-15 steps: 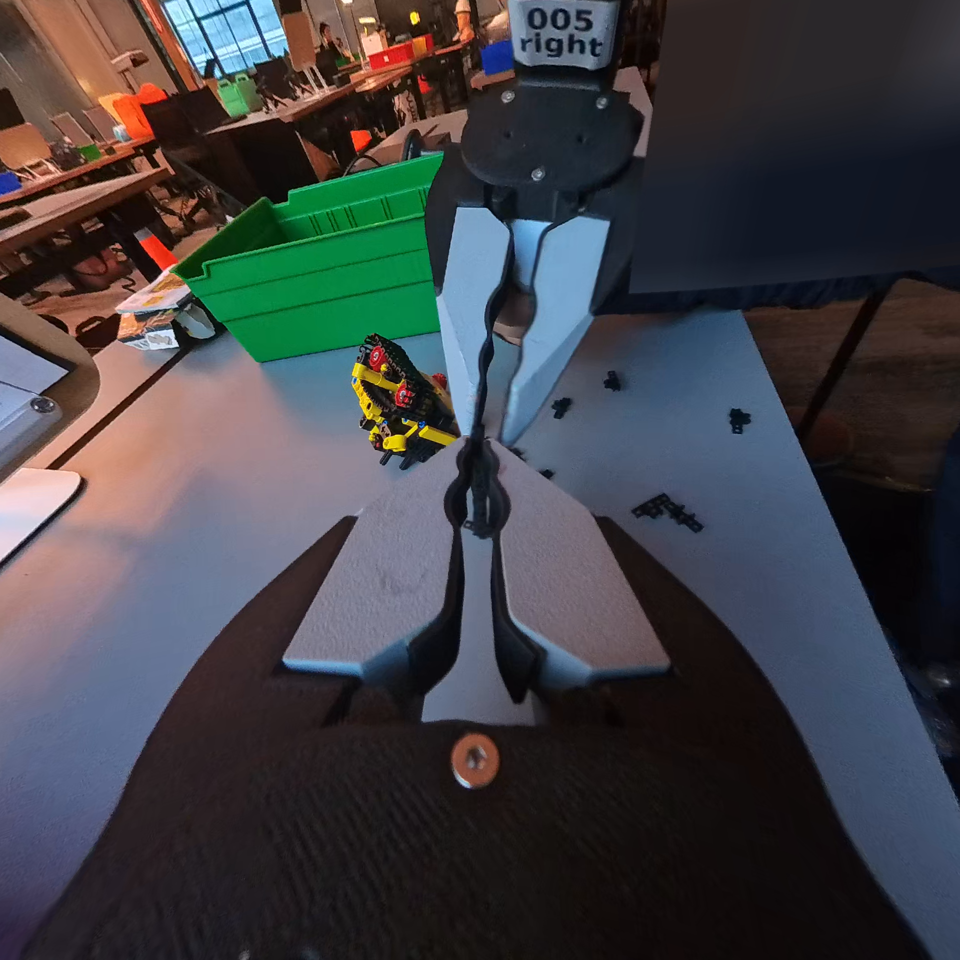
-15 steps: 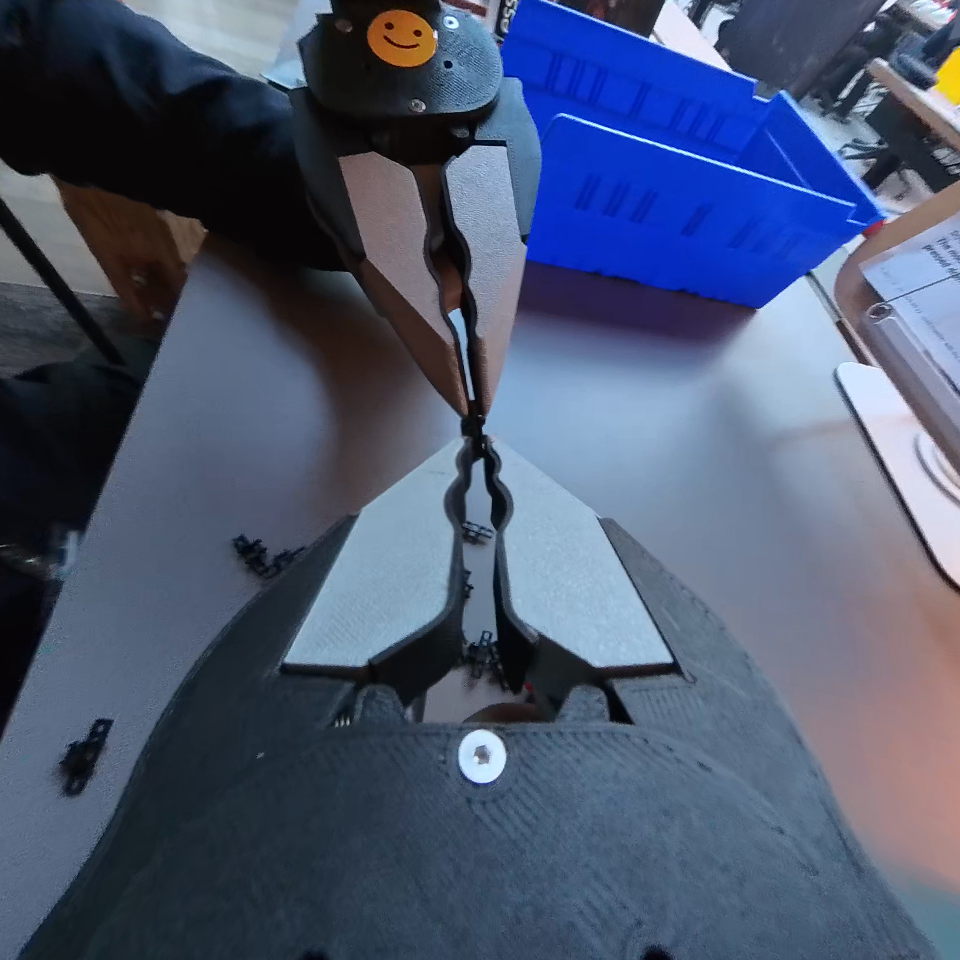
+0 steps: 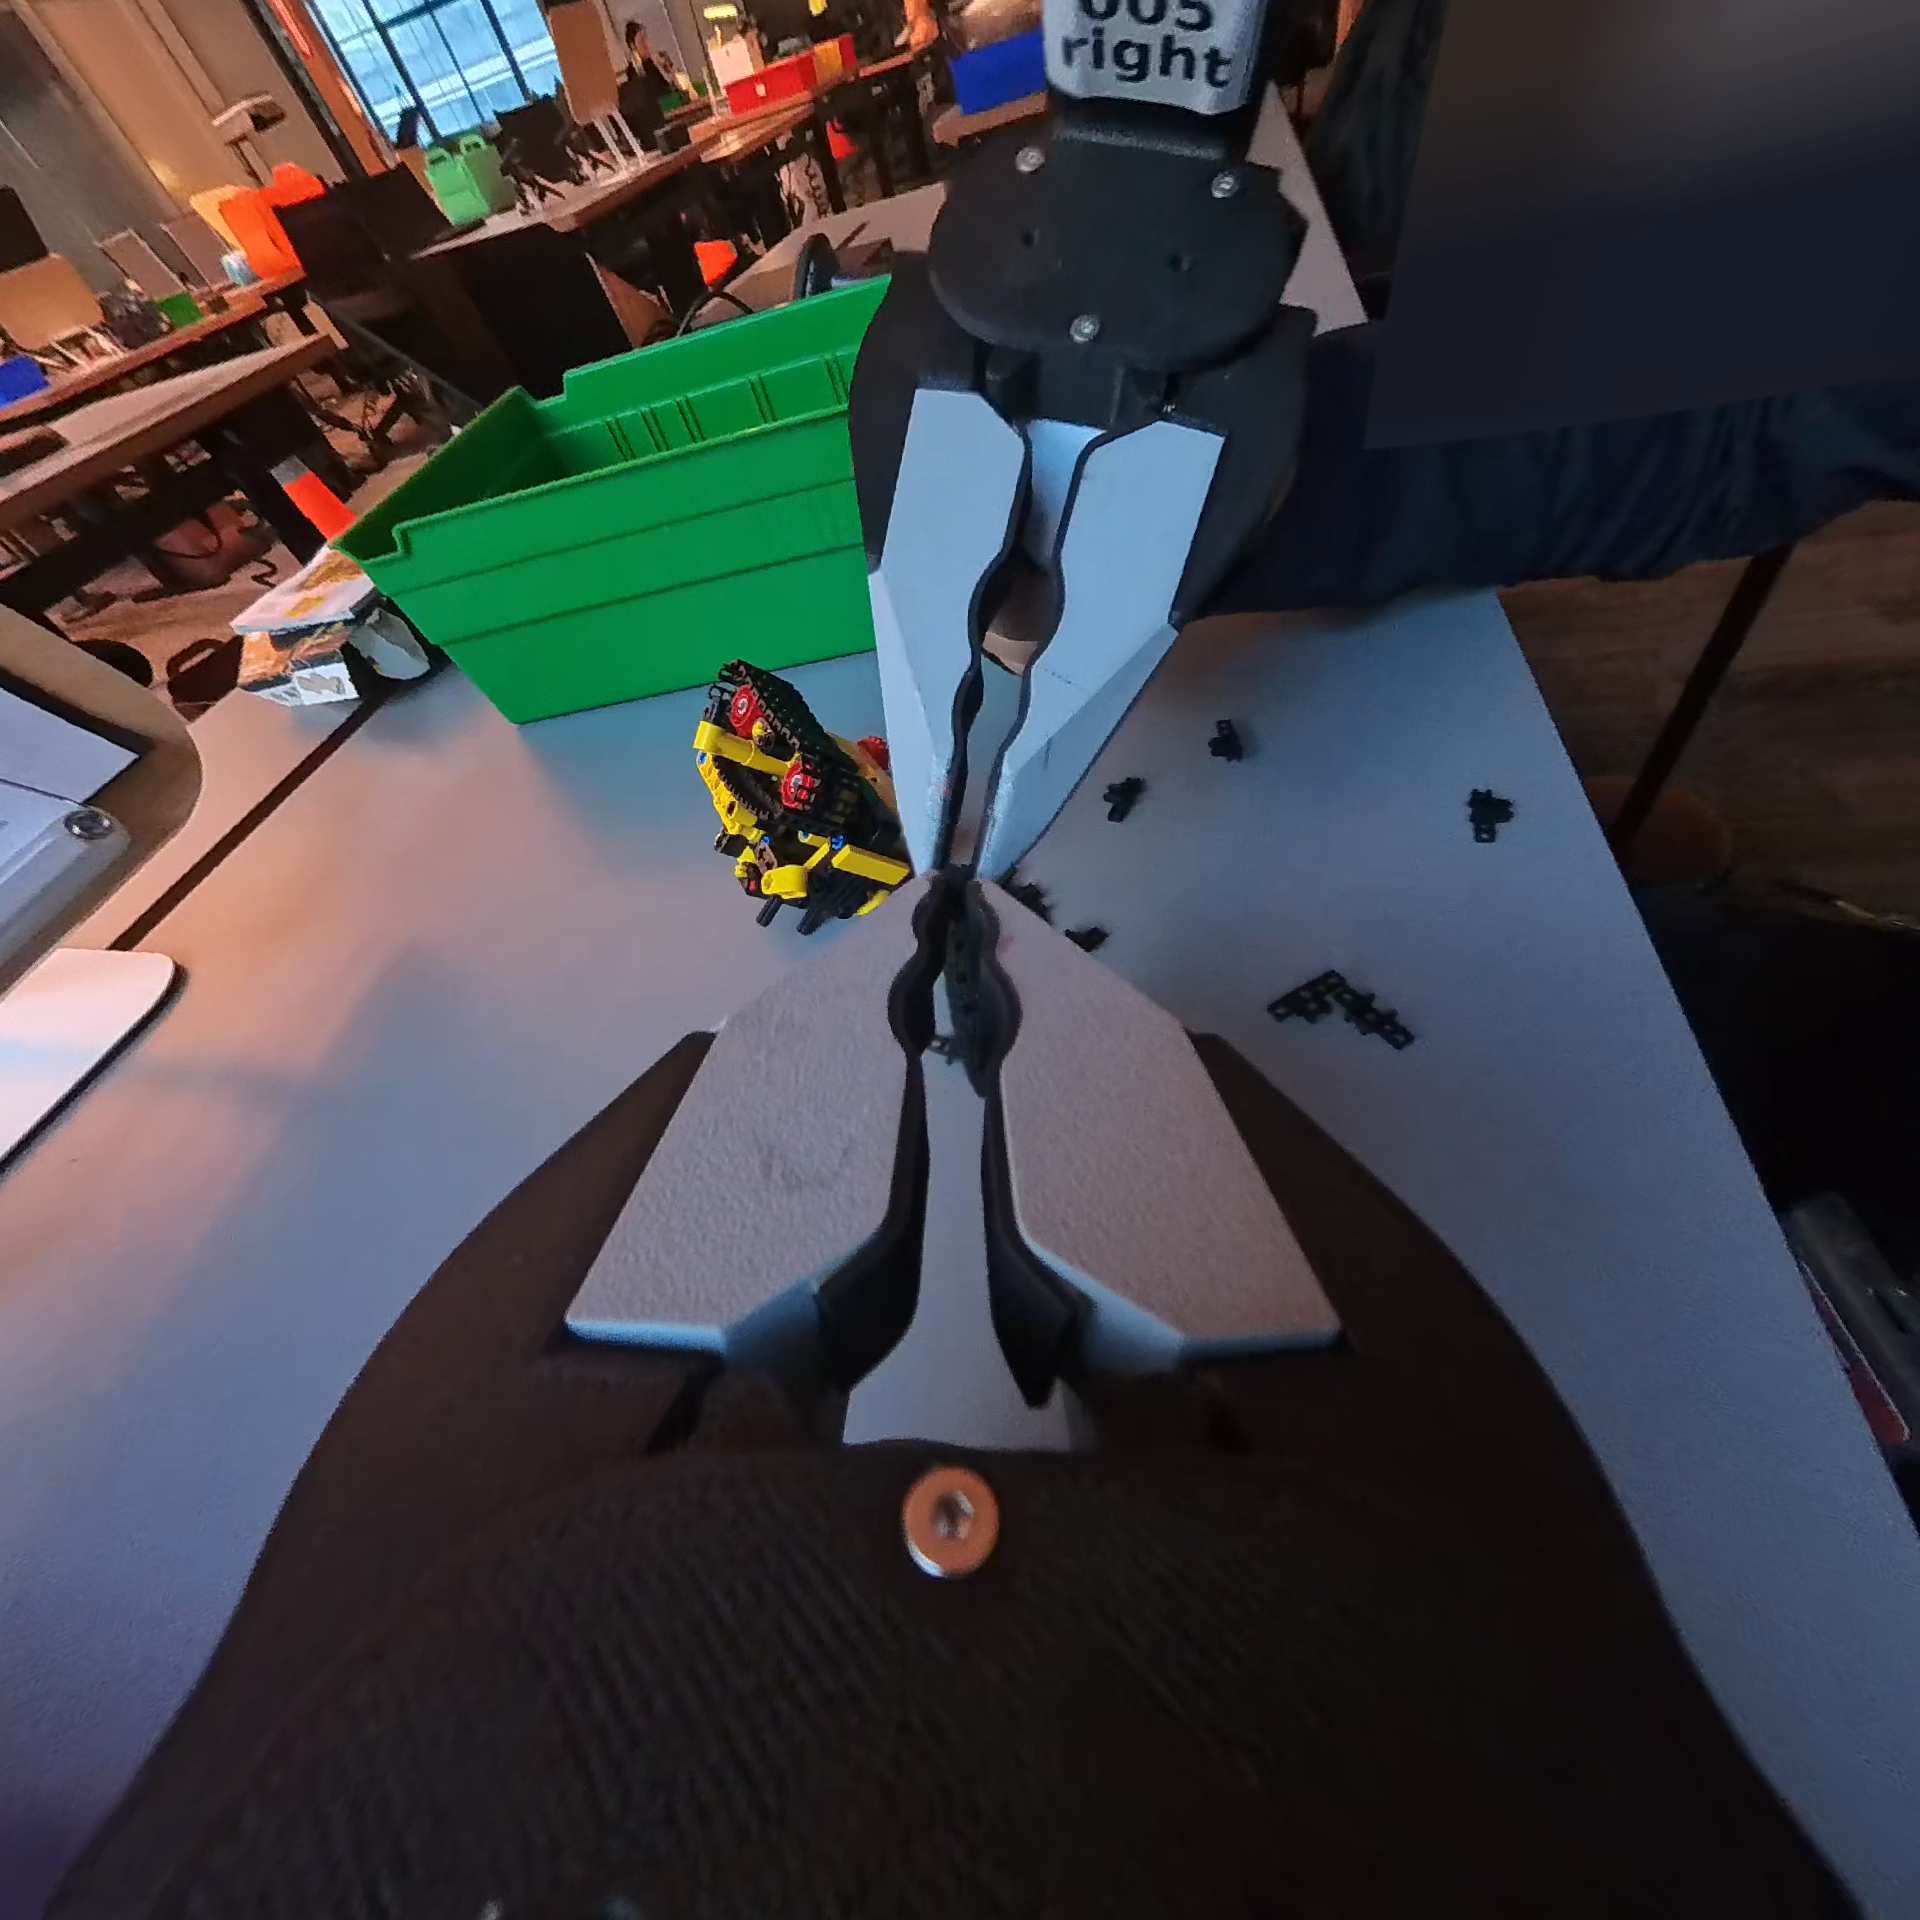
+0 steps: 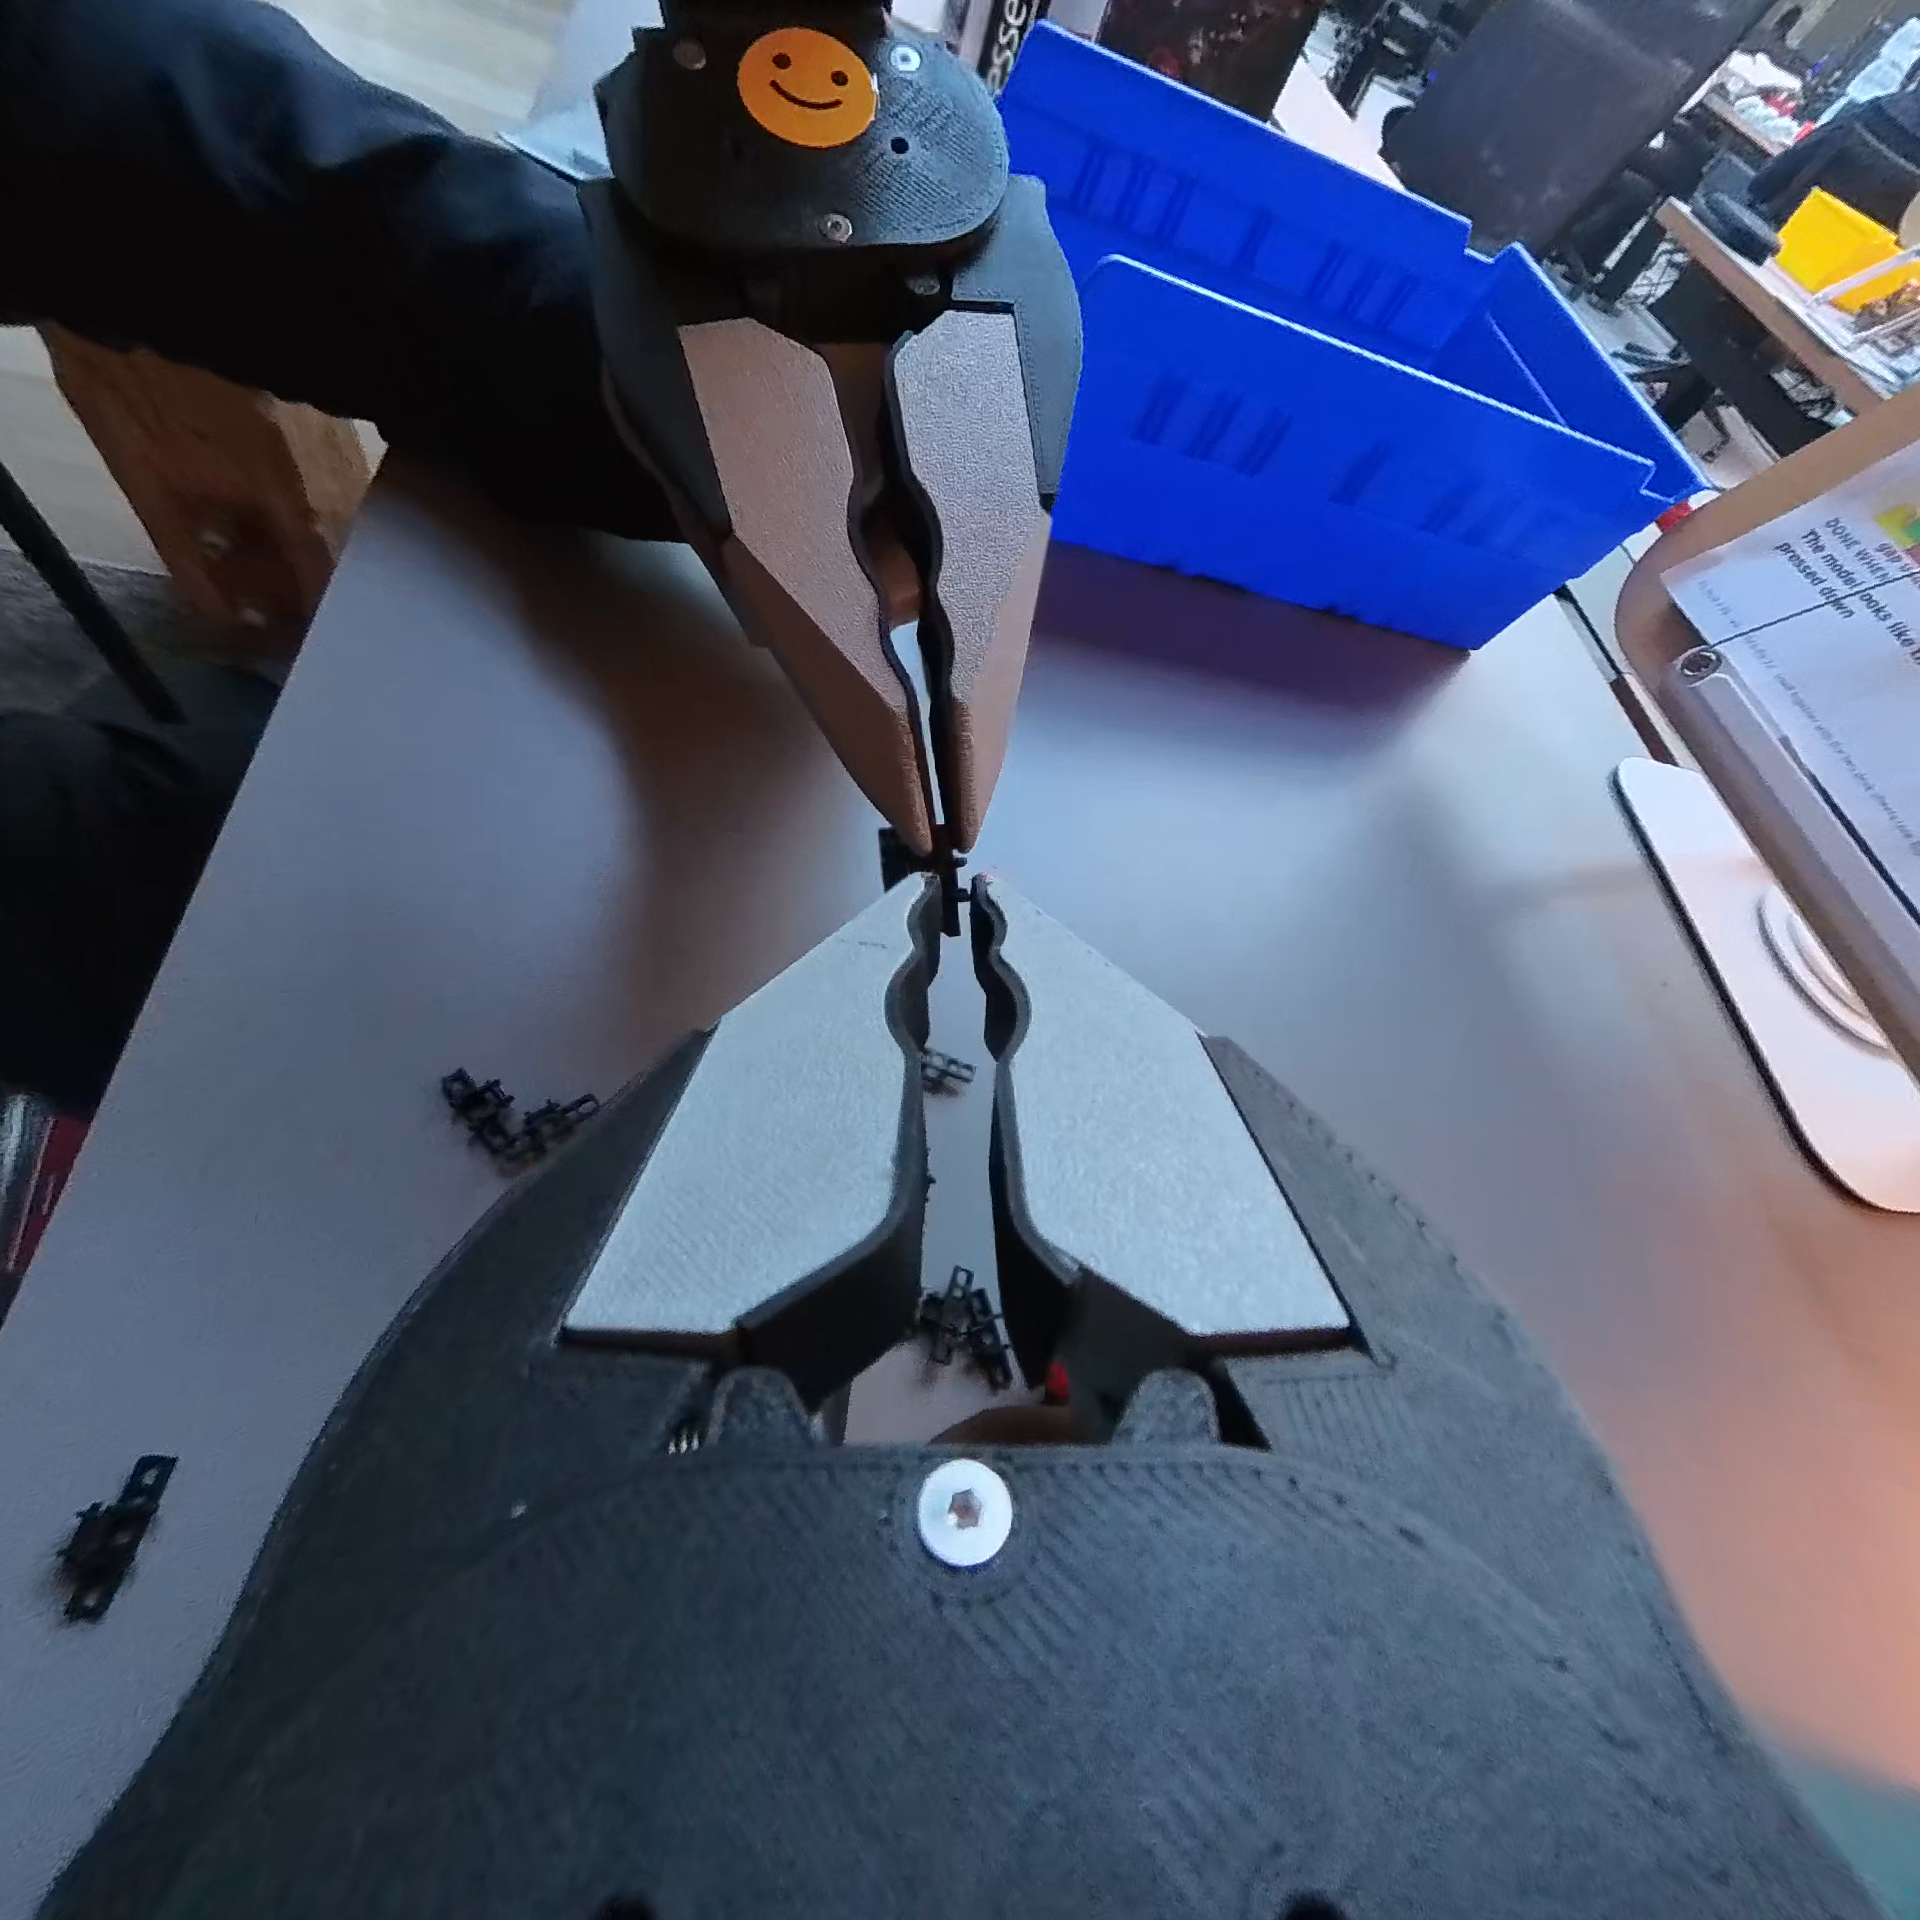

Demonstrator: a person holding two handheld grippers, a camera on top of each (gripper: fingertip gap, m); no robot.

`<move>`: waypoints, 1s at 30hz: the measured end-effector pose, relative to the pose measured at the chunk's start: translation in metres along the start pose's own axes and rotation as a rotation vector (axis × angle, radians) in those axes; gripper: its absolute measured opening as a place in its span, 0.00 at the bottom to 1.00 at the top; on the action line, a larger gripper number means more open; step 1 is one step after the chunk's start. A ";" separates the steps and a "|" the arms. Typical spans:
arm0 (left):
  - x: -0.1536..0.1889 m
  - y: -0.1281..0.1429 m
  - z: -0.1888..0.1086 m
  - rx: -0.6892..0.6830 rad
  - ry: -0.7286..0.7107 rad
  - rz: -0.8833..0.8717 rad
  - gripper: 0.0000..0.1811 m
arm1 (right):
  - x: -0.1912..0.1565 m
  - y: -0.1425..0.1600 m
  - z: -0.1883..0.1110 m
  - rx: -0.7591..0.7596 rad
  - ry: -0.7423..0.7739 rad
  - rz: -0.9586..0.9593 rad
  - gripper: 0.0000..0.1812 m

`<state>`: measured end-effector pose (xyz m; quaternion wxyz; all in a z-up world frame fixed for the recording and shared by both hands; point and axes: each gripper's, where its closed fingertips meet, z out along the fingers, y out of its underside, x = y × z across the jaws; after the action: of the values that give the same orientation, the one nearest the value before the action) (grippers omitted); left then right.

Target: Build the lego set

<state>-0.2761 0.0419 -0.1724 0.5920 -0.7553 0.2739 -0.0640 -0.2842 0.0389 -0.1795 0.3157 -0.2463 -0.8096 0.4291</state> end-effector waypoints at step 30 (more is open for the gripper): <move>0.004 0.011 0.003 -0.093 0.026 -0.037 0.00 | -0.008 -0.010 0.000 0.098 -0.122 0.136 0.00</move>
<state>-0.2749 0.0410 -0.1850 0.5516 -0.7859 0.2702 -0.0718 -0.2797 0.0284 -0.1739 0.2477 -0.2581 -0.7868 0.5030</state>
